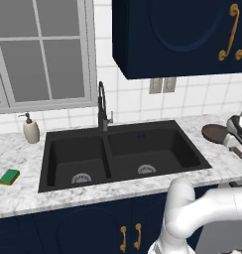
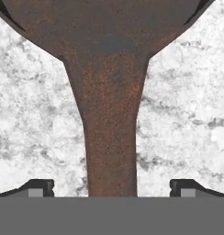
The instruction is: Pick the pan and sponge and place them into the sink. Then turn on the water.
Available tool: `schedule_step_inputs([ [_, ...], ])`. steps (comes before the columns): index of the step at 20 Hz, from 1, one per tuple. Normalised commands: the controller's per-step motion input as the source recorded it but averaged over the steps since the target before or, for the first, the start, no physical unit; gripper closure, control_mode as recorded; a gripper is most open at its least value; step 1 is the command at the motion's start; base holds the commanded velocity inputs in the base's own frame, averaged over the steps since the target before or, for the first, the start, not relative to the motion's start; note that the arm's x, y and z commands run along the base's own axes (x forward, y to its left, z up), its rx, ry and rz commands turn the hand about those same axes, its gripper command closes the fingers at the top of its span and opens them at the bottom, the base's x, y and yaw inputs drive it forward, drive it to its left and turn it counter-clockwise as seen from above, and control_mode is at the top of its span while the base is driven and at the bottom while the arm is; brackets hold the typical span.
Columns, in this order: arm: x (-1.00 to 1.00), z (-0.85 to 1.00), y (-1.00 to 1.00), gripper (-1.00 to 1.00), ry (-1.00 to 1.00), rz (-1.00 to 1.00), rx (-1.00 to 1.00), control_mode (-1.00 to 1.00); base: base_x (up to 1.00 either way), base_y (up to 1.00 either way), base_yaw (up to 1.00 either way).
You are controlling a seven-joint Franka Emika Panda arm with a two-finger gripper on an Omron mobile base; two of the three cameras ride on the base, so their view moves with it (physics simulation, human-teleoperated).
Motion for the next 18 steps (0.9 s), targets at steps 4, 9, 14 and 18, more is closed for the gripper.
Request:
schedule_step_inputs([
  [4,0.0,-0.34,0.0,-1.0,-0.03,0.0,0.0,-1.0,0.0,0.0,0.0],
  [9,0.0,-0.27,0.0,-1.0,-0.03,0.0,0.0,-1.0,0.0,0.0,0.0],
  [14,0.0,-0.03,0.0,-1.0,-0.02,0.0,0.0,-1.0,0.0,0.0,0.0],
  [18,0.0,0.0,0.0,-1.0,0.0,0.0,0.0,-1.0,0.0,0.0,0.0],
])
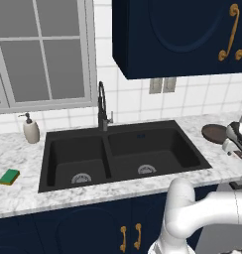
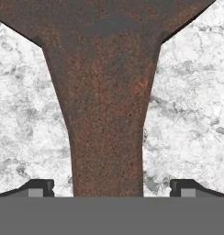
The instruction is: Pick the pan and sponge and place them into the sink. Then turn on the water.
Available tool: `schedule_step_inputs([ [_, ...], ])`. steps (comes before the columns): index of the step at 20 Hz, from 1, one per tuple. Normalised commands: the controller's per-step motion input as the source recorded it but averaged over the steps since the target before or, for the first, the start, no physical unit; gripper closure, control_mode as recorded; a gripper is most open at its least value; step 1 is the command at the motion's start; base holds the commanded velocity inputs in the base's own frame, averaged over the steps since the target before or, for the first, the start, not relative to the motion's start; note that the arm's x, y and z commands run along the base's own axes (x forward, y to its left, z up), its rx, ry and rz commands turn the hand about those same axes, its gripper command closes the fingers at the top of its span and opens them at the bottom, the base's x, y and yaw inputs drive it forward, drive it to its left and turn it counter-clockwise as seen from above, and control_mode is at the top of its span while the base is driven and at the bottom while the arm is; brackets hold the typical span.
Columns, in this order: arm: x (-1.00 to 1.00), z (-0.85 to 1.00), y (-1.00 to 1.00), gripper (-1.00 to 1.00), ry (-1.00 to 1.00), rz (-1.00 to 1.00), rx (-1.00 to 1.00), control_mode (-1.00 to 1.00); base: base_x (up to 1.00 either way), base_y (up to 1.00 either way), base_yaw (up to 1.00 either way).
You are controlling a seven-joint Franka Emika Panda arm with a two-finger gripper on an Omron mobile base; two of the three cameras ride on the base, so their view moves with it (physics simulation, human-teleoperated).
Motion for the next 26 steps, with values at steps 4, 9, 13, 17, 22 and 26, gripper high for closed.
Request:
schedule_step_inputs([
  [4,0.0,0.0,0.0,1.0,0.0,0.0,0.0,-1.0,0.0,0.0,0.0],
  [9,0.0,0.0,0.0,1.0,0.0,0.0,0.0,-1.0,0.0,0.0,0.0],
  [13,-0.03,0.0,0.0,1.0,0.0,0.0,0.0,-1.0,0.0,0.0,0.0],
  [17,-0.1,0.29,0.0,1.0,0.0,0.01,0.0,-1.0,0.0,0.0,0.0],
  [22,-0.19,0.45,0.01,1.0,-0.05,0.0,0.0,-1.0,0.0,0.0,0.0],
  [26,-0.03,0.12,0.39,1.0,-0.1,0.03,-0.01,-1.0,0.0,0.0,0.0],
])
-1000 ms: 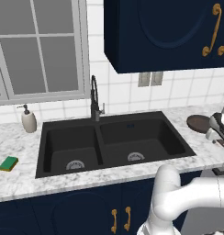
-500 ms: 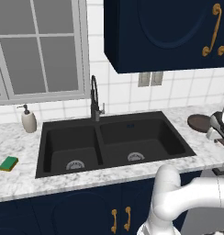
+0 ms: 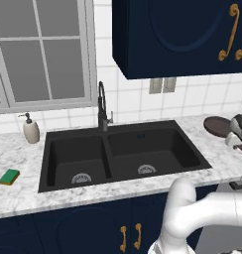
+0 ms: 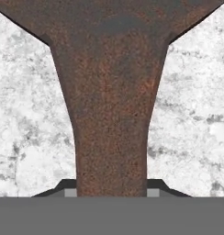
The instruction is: Pick the pan and sponge and place them into the sink. Then turn on the water.
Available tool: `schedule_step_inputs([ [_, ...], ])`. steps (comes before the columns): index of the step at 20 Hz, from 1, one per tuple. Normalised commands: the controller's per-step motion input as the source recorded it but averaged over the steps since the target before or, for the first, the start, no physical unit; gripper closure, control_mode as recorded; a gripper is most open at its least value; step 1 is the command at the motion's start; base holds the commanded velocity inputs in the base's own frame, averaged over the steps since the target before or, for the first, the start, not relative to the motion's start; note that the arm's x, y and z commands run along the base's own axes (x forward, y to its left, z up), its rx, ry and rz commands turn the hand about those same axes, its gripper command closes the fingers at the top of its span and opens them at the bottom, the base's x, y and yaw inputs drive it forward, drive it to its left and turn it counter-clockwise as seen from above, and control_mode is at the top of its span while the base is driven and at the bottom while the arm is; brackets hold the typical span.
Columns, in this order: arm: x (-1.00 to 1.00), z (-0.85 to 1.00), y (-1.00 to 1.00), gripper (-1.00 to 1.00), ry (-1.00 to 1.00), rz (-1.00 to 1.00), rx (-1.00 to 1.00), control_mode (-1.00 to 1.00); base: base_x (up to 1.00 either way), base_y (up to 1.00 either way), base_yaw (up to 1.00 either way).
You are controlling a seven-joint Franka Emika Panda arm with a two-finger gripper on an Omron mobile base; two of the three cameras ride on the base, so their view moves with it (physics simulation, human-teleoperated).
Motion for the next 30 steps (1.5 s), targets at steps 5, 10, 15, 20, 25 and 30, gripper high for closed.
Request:
schedule_step_inputs([
  [5,0.0,0.14,0.98,1.0,0.0,0.07,-0.05,-1.0,0.0,0.0,0.0],
  [10,0.0,0.09,1.0,1.0,0.0,0.1,-0.06,-1.0,0.0,0.0,0.0],
  [15,0.0,0.0,1.0,1.0,-0.01,0.15,-0.04,-1.0,0.0,0.0,0.0],
  [20,0.0,0.0,0.79,1.0,-0.03,0.26,0.0,-1.0,0.0,0.0,0.0],
  [25,0.0,0.0,0.63,1.0,-0.02,0.33,0.0,-1.0,0.0,0.0,0.0],
  [30,0.12,-0.06,0.6,1.0,-0.01,0.32,0.0,-1.0,0.0,0.0,0.0],
])
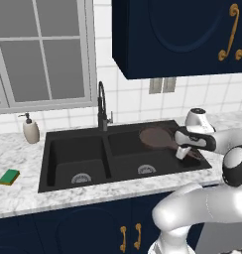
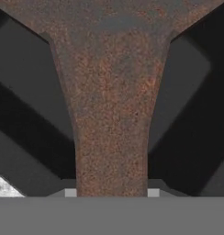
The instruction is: Pick the pan and sponge and place them into the sink. Then turn on the water.
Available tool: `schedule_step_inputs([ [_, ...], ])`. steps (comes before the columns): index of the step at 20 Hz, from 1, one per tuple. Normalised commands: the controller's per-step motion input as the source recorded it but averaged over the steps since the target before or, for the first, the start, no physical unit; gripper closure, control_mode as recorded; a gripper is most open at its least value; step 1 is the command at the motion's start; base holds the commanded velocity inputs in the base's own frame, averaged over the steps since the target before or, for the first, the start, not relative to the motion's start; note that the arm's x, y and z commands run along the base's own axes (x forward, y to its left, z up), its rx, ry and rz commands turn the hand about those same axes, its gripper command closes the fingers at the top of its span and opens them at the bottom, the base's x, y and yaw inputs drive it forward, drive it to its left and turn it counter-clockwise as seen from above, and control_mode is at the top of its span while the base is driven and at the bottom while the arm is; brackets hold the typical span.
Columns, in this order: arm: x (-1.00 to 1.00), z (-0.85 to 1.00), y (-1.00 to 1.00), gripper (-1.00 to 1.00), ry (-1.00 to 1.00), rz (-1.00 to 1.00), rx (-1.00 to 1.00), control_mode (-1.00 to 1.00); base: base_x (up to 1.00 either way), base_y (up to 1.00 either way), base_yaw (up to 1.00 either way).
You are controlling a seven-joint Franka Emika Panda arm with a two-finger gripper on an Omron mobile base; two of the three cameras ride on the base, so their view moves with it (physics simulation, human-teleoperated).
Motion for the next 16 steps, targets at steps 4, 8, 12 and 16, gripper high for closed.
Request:
schedule_step_inputs([
  [4,0.27,0.0,0.47,1.0,0.0,0.3,0.0,-1.0,0.0,0.0,0.0],
  [8,0.17,0.0,0.5,1.0,0.02,0.24,0.0,-1.0,0.0,0.0,0.0],
  [12,0.11,-0.19,0.17,1.0,0.05,0.12,0.0,-1.0,0.0,0.0,0.0],
  [16,0.31,-0.3,0.0,1.0,0.04,0.07,0.0,-1.0,0.0,0.0,0.0],
])
